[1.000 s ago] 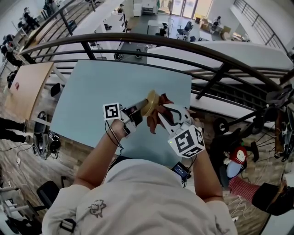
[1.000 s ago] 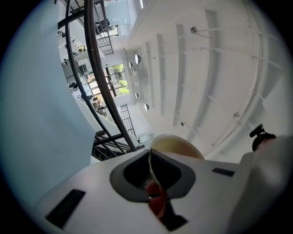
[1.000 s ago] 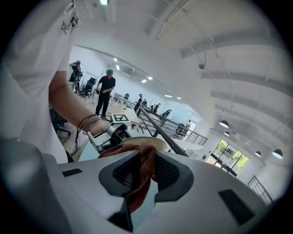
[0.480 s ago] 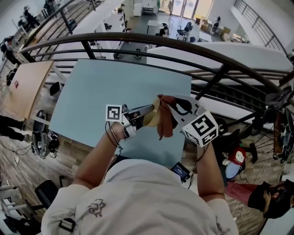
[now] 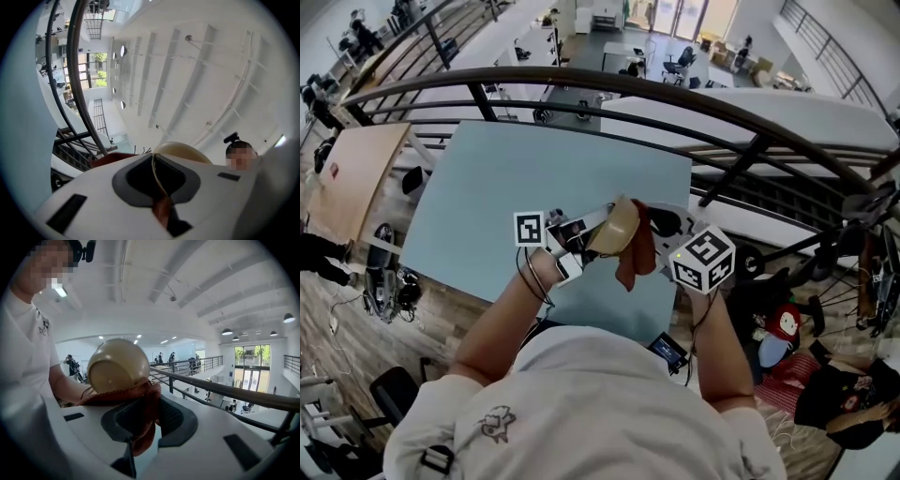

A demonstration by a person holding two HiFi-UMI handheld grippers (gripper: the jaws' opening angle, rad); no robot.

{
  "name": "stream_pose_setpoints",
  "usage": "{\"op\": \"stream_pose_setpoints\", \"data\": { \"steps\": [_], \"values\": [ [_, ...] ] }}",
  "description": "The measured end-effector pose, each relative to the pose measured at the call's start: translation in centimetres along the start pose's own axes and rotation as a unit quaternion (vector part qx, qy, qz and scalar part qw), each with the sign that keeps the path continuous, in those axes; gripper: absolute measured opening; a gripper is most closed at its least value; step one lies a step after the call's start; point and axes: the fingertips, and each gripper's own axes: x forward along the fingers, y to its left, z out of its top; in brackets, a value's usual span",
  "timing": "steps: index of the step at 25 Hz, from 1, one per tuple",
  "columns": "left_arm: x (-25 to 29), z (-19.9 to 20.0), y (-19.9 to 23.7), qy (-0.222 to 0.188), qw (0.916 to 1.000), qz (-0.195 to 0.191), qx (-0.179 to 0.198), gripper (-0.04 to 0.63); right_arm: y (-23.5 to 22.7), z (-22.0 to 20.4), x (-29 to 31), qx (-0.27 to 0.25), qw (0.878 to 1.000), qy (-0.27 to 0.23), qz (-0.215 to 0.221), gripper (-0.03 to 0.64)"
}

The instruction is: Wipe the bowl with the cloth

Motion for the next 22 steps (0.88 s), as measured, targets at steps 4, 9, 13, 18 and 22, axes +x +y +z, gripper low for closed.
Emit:
{"op": "stream_pose_setpoints", "data": {
  "steps": [4,9,13,18,22],
  "values": [
    [0.4,2.3,0.5,-0.040,0.9975,0.046,0.037,0.026,2.8,-1.4,1.6,-0.003,1.000,0.013,0.024,0.092],
    [-1.0,4.3,2.1,-0.092,0.9850,0.125,0.076,0.028,6.5,-0.9,2.1,-0.009,0.999,0.002,0.052,0.092],
    [-1.6,4.2,3.2,-0.100,0.9825,0.142,0.067,0.028,7.8,1.4,1.1,-0.050,0.998,-0.011,0.044,0.092],
    [-1.7,3.5,3.5,-0.090,0.9858,0.131,0.053,0.026,6.8,4.6,-1.1,-0.083,0.996,-0.042,0.008,0.092],
    [-1.3,2.5,3.3,-0.067,0.9895,0.120,0.045,0.026,4.6,7.2,-2.9,-0.086,0.993,-0.075,-0.026,0.092]
  ]
}}
